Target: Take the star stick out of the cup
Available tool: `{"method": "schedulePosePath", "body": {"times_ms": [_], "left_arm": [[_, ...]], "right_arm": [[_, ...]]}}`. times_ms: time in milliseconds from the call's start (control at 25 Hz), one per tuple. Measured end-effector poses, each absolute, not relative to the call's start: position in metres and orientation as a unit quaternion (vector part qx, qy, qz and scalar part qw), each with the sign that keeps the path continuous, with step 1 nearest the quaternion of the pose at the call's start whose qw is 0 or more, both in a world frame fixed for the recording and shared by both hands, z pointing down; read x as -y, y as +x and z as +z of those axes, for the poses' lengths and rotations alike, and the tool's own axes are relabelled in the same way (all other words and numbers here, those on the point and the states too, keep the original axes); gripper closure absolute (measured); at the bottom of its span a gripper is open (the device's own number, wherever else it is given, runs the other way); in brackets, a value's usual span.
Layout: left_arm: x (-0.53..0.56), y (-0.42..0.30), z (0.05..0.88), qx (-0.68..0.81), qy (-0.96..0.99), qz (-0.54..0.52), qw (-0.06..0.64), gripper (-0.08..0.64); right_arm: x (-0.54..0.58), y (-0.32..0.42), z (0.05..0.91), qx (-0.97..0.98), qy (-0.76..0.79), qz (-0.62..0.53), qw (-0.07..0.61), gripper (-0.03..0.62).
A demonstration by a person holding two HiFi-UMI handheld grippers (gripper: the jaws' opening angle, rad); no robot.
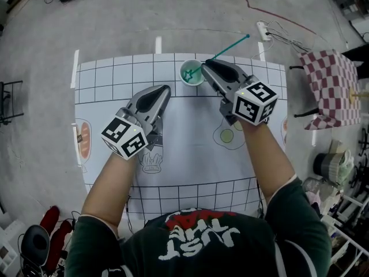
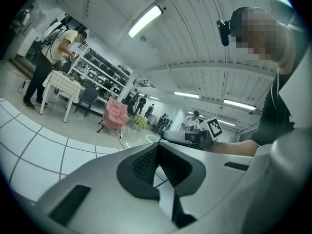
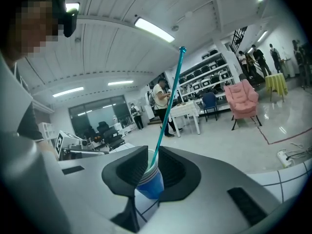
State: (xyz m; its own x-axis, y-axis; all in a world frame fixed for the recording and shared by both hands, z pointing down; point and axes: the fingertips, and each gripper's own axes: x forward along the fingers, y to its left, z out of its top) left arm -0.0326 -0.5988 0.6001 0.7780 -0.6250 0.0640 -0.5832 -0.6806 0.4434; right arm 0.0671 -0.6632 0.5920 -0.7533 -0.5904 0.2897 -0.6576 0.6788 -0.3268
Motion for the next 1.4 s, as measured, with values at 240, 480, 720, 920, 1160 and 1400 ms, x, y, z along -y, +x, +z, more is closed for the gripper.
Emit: {"method": "schedulePosePath", "body": {"times_ms": [240, 480, 720, 920, 1160, 1400], "left_arm": [[0.597, -0.035, 0.599, 0.339, 0.911, -0.048, 0.231, 0.560], [0.594, -0.036, 0.591, 0.336, 0.914, -0.051, 0.222, 0.560], [0.589, -0.045, 0.563, 0.341, 0.917, -0.054, 0.198, 0.560], [0.580, -0.054, 0.524, 0.341, 0.921, -0.061, 0.177, 0.560], [0.562, -0.068, 0.471, 0.337, 0.926, -0.080, 0.154, 0.560], [0.544, -0.086, 0.406, 0.326, 0.933, -0.090, 0.123, 0.560]], "right_arm": [[0.661, 0.067, 0.587, 0.915, 0.340, 0.201, 0.077, 0.543], [0.657, 0.063, 0.571, 0.921, 0.336, 0.184, 0.071, 0.549], [0.655, 0.065, 0.534, 0.922, 0.347, 0.154, 0.073, 0.549], [0.649, 0.064, 0.486, 0.923, 0.358, 0.121, 0.076, 0.549], [0.632, 0.055, 0.425, 0.924, 0.366, 0.086, 0.072, 0.549], [0.610, 0.041, 0.352, 0.922, 0.379, 0.057, 0.055, 0.549]]}}
